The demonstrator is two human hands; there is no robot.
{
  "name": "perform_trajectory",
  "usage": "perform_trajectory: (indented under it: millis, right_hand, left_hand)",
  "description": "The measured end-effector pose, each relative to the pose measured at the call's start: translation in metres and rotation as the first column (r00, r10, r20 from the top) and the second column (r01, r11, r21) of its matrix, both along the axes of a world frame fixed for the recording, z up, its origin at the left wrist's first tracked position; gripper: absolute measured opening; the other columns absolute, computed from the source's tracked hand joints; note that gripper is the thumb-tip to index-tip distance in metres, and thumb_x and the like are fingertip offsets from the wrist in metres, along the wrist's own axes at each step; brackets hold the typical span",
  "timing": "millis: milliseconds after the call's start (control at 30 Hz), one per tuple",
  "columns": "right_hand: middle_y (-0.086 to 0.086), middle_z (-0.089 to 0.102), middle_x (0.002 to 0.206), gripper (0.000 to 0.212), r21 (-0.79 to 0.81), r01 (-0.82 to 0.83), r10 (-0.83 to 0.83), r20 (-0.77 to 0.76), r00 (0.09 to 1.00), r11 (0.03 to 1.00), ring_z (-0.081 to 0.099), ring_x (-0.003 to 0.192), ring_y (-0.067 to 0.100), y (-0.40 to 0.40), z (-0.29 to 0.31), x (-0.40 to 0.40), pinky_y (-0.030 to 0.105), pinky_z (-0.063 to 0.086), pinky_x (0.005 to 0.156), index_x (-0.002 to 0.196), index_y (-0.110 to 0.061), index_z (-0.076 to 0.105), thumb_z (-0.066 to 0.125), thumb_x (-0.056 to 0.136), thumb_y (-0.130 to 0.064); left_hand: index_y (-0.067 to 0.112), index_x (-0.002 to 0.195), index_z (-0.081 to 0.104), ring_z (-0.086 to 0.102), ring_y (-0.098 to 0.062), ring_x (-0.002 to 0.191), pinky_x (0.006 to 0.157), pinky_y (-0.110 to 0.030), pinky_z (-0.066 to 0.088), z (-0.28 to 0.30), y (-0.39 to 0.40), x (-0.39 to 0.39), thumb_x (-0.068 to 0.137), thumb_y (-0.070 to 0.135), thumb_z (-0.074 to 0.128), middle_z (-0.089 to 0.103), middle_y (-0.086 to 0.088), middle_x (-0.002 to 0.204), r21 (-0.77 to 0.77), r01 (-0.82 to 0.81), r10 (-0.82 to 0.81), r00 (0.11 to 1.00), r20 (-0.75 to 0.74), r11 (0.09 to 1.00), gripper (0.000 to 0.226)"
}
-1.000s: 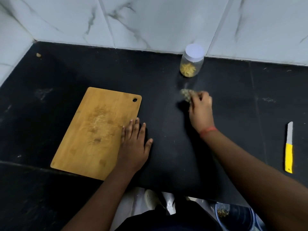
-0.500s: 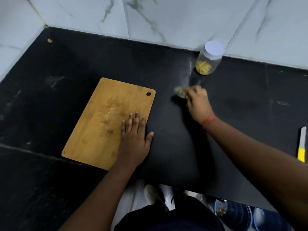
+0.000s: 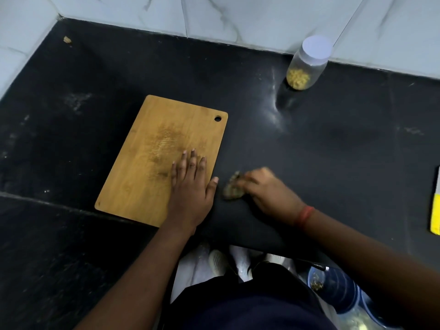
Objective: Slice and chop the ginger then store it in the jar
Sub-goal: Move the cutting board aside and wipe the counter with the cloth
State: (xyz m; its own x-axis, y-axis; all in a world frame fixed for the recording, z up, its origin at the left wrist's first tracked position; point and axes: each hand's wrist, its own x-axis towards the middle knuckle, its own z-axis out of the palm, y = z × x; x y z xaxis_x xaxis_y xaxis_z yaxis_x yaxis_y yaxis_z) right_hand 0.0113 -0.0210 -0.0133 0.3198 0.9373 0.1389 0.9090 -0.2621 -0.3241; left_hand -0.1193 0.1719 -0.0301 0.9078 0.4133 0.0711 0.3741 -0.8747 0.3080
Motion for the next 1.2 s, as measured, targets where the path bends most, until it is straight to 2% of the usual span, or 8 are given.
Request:
perform_trajectory:
  millis: [167,500,567,733,867,1000,1100,1200]
  right_hand:
    - [0.016,0.056,0.119,0.044,0.067,0.631,-0.634,0.039,0.772,0.773,0.048,0.099,0.038,-0.006,-0.002,0.091,0.040,0.043,0.093,0.128,-0.011,0.061,0.051,0.087,0.000]
    - [0.008,0.061,0.114,0.036,0.027,0.125,-0.123,-0.054,0.991,0.992,0.049,0.096,0.025,-0.038,0.000,-0.035,0.031,0.041,0.092,0.124,-0.012,0.064,0.046,0.093,-0.012]
    - [0.009,0.063,0.114,0.036,0.079,0.277,-0.277,-0.012,0.961,0.958,0.051,0.099,0.028,-0.061,-0.001,-0.007,0.029,0.036,0.093,0.118,-0.012,0.066,0.049,0.087,-0.005]
    - [0.016,0.058,0.118,0.043,0.077,0.804,-0.807,0.024,0.590,0.590,0.049,0.098,0.040,-0.124,-0.003,0.088,0.042,0.046,0.091,0.123,-0.012,0.065,0.051,0.085,0.001]
    - [0.009,0.059,0.117,0.050,0.123,0.579,-0.591,0.098,0.801,0.806,0.050,0.095,0.032,-0.115,-0.009,0.041,0.038,0.046,0.086,0.128,-0.021,0.060,0.057,0.082,0.000]
    - [0.005,0.061,0.117,0.041,0.047,0.363,-0.360,-0.064,0.931,0.931,0.051,0.095,0.028,-0.118,-0.011,-0.029,0.036,0.046,0.089,0.130,-0.021,0.061,0.055,0.091,-0.010]
    - [0.006,0.064,0.116,0.039,0.114,0.413,-0.398,-0.132,0.908,0.903,0.051,0.101,0.026,-0.151,0.000,-0.017,0.030,0.039,0.095,0.121,-0.015,0.066,0.047,0.088,-0.008]
    - [0.009,0.062,0.116,0.042,0.169,0.697,-0.701,-0.045,0.712,0.697,0.051,0.102,0.032,-0.206,0.007,0.044,0.030,0.036,0.096,0.118,-0.014,0.065,0.051,0.082,0.002]
  left_hand:
    - [0.009,0.153,0.033,0.002,-0.026,0.154,0.124,-0.053,0.006,-0.002,-0.007,-0.002,0.102,0.049,0.026,0.016,-0.012,0.165,-0.013,0.015,-0.015,1.000,-0.003,1.000,0.065]
    - [0.008,0.152,0.035,0.005,-0.027,0.154,0.124,-0.052,0.004,0.000,-0.036,0.002,0.101,0.048,0.026,0.019,-0.013,0.165,-0.039,0.072,-0.071,0.997,0.019,0.997,0.065]
    - [0.009,0.152,0.035,0.005,-0.027,0.154,0.124,-0.050,0.002,0.002,-0.043,0.006,0.101,0.048,0.026,0.018,-0.012,0.165,-0.043,0.092,-0.092,0.996,0.017,0.995,0.065]
    - [0.010,0.152,0.035,0.005,-0.026,0.154,0.124,-0.050,0.003,0.004,-0.073,0.023,0.101,0.048,0.026,0.018,-0.012,0.165,-0.042,0.131,-0.131,0.991,0.011,0.990,0.064]
    - [0.008,0.151,0.038,0.010,-0.028,0.154,0.123,-0.052,0.007,0.005,-0.098,0.036,0.101,0.048,0.025,0.023,-0.014,0.163,-0.040,0.124,-0.124,0.992,0.008,0.991,0.065]
    - [0.008,0.151,0.038,0.011,-0.028,0.153,0.123,-0.052,0.007,0.006,-0.118,0.041,0.101,0.048,0.023,0.024,-0.014,0.163,-0.044,0.107,-0.108,0.994,-0.010,0.993,0.066]
    - [0.008,0.151,0.039,0.010,-0.027,0.154,0.124,-0.052,0.006,0.009,-0.133,0.044,0.101,0.048,0.023,0.025,-0.013,0.163,-0.032,0.109,-0.109,0.994,-0.001,0.994,0.066]
    - [0.009,0.151,0.037,0.008,-0.026,0.154,0.124,-0.050,0.005,0.012,-0.151,0.046,0.102,0.049,0.023,0.024,-0.012,0.163,-0.020,0.113,-0.113,0.994,0.002,0.993,0.065]
